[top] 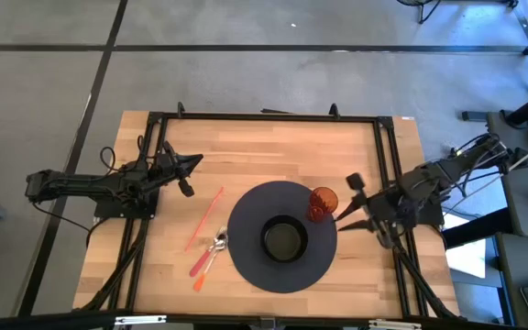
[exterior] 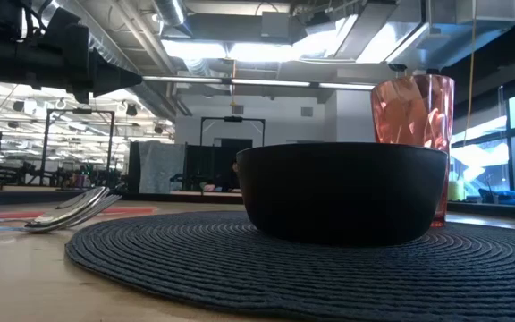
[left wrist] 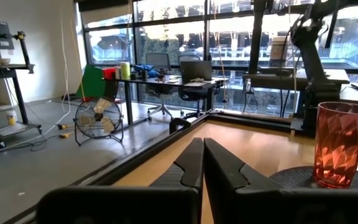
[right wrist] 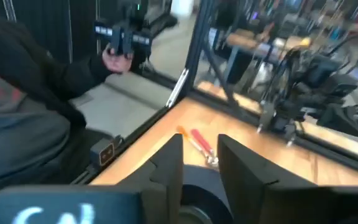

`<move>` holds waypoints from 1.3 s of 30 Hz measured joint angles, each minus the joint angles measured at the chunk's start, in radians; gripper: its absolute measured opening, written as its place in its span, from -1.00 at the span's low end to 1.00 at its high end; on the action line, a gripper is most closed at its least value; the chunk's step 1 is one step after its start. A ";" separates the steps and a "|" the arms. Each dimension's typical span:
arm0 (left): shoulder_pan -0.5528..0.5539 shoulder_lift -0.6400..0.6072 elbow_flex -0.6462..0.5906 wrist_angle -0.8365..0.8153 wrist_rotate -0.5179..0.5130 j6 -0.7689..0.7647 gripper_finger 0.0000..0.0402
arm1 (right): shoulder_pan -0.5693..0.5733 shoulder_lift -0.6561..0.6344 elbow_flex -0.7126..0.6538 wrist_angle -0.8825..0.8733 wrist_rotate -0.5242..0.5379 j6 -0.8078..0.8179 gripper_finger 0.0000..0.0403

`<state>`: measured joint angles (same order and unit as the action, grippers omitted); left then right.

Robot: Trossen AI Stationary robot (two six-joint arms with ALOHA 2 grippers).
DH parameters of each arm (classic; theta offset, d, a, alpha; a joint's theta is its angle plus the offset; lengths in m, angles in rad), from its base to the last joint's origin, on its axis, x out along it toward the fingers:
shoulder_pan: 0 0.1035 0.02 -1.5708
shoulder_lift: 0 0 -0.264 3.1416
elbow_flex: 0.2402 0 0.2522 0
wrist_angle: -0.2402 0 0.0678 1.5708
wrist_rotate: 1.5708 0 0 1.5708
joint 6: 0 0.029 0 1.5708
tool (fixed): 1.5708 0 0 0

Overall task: Pick & Place Utensil
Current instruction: Put the orange straw into the orange glass on the black mat

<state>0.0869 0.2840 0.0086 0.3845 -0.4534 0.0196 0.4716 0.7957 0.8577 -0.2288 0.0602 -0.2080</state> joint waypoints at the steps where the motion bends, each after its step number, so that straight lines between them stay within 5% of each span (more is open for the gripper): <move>1: 0.000 0.000 0.000 0.000 0.000 -0.001 -0.96 | -0.009 -0.051 -0.063 0.051 -0.001 0.000 -0.57; 6: 0.000 0.000 0.000 0.009 -0.014 -0.033 -0.97 | -0.096 -0.248 -0.280 0.192 0.002 0.070 -0.94; 21: 0.000 0.000 0.000 0.009 -0.033 -0.059 -0.96 | -0.177 -0.472 -0.668 0.510 -0.030 0.066 -0.99; 39: 0.000 0.000 0.000 -0.004 -0.033 -0.041 -0.97 | -0.186 -0.680 -0.687 0.294 0.039 0.096 -0.98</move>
<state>0.0868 0.2840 0.0086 0.3808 -0.4862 -0.0212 0.2852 0.1162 0.1703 0.0657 0.0990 -0.1124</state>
